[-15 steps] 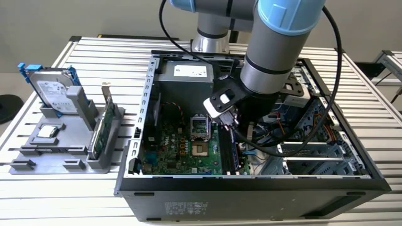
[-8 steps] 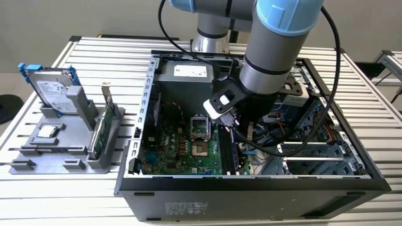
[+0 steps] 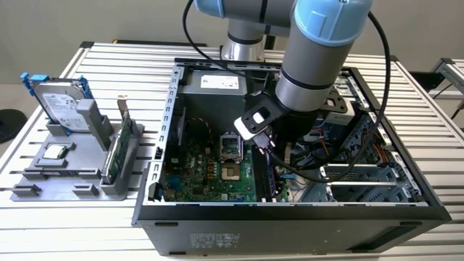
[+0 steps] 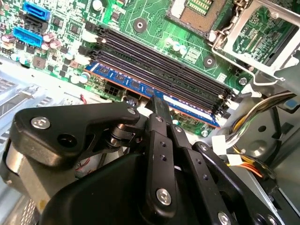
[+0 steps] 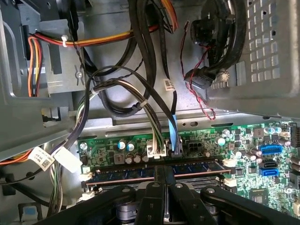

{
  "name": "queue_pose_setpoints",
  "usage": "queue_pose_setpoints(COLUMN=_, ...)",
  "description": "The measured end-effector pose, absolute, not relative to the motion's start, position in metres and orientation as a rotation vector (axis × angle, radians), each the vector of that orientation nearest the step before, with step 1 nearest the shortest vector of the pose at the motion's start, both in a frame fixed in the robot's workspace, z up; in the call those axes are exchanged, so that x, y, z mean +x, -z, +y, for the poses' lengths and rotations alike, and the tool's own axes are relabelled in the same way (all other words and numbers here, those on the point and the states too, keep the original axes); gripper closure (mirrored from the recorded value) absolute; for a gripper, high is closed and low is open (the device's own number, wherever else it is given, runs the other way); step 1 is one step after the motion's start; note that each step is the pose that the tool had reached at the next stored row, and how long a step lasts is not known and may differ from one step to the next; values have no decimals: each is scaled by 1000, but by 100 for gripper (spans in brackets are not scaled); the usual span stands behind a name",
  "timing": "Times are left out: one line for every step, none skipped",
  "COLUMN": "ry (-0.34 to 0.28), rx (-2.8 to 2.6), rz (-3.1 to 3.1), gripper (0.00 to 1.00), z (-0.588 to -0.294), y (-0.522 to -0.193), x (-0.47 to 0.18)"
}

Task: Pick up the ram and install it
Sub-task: 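Press down the ram until it locks into place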

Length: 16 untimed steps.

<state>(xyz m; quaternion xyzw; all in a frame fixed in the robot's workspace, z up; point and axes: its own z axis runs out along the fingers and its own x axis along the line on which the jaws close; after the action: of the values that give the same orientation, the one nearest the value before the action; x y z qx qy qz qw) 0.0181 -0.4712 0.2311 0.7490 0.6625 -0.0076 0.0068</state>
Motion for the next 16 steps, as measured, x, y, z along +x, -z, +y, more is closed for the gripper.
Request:
queue_pose_setpoints(ry=24, rx=2343, rz=2073, gripper=100, z=-471, y=-230, x=18)
queue_pose_setpoints(ry=24, rx=2343, rz=2073, gripper=100, z=-471, y=-230, x=18)
queue_pose_setpoints(ry=24, rx=2343, rz=2073, gripper=100, z=-471, y=-230, x=17)
queue_pose_setpoints(ry=24, rx=2343, rz=2072, gripper=100, z=-471, y=-230, x=17)
queue_pose_setpoints(ry=24, rx=2343, rz=2073, gripper=100, z=-471, y=-229, x=17)
queue_pose_setpoints(ry=23, rx=2343, rz=2073, gripper=100, z=-471, y=-229, x=17)
queue_pose_setpoints(ry=23, rx=2343, rz=2073, gripper=100, z=-471, y=-228, x=17)
queue_pose_setpoints(ry=23, rx=2343, rz=2073, gripper=100, z=-471, y=-227, x=17)
queue_pose_setpoints(ry=24, rx=2343, rz=2073, gripper=100, z=-471, y=-226, x=16)
queue_pose_setpoints(ry=24, rx=2343, rz=2073, gripper=100, z=-471, y=-226, x=16)
queue_pose_setpoints(ry=24, rx=2343, rz=2073, gripper=100, z=-471, y=-225, x=16)
queue_pose_setpoints(ry=24, rx=2343, rz=2073, gripper=100, z=-471, y=-225, x=16)
queue_pose_setpoints(ry=24, rx=2343, rz=2073, gripper=100, z=-471, y=-224, x=16)
queue_pose_setpoints(ry=25, rx=2342, rz=2072, gripper=100, z=-471, y=-224, x=16)
queue_pose_setpoints(ry=25, rx=2342, rz=2072, gripper=100, z=-471, y=-223, x=16)
queue_pose_setpoints(ry=25, rx=2342, rz=2072, gripper=100, z=-471, y=-223, x=16)
